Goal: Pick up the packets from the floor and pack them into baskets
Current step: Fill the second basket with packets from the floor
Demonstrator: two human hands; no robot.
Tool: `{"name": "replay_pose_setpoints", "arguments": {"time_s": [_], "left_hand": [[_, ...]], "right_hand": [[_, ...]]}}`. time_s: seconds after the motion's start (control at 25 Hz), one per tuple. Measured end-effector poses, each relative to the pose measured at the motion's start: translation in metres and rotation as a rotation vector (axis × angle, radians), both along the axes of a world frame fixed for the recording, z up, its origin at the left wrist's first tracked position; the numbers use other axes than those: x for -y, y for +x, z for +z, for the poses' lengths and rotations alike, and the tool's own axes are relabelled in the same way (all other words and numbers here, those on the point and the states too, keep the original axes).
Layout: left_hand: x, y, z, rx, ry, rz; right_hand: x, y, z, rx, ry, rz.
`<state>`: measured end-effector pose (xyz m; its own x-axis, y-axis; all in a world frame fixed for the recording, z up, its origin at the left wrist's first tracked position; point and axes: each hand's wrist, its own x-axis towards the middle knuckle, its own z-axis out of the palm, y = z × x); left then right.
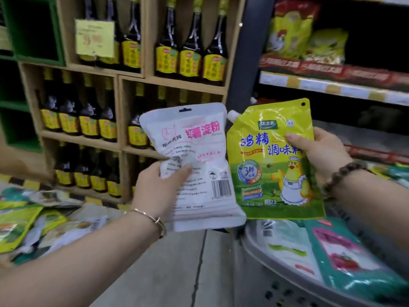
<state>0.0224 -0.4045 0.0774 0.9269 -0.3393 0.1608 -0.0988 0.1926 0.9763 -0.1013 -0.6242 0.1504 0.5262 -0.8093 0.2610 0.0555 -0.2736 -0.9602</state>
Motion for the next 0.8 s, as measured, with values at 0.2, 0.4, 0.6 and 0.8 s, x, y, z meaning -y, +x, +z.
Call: {"name": "replay_pose_setpoints", "arguments": {"time_s": [0.2,0.4,0.6,0.8], "left_hand": [[0.092,-0.036,0.015,-0.209,-0.157,-0.249],[0.165,-0.064,-0.006,0.062,0.36,-0.487],[0.182,-0.085,-0.035,0.255,0.913,-0.686],[0.182,-0.085,-0.031,0.819,1.212,-0.655]], "right_hand": [[0.07,-0.062,-0.006,-0.114,0.01,-0.143],[0.12,-0.113,-0.044,-0.432,0.043,-0.239],[0.142,-0.136,-0.104,-0.732,0.031,-0.285],[0.131,-0.132,-0.116,-1.251,-0.561,-0.151]]}}
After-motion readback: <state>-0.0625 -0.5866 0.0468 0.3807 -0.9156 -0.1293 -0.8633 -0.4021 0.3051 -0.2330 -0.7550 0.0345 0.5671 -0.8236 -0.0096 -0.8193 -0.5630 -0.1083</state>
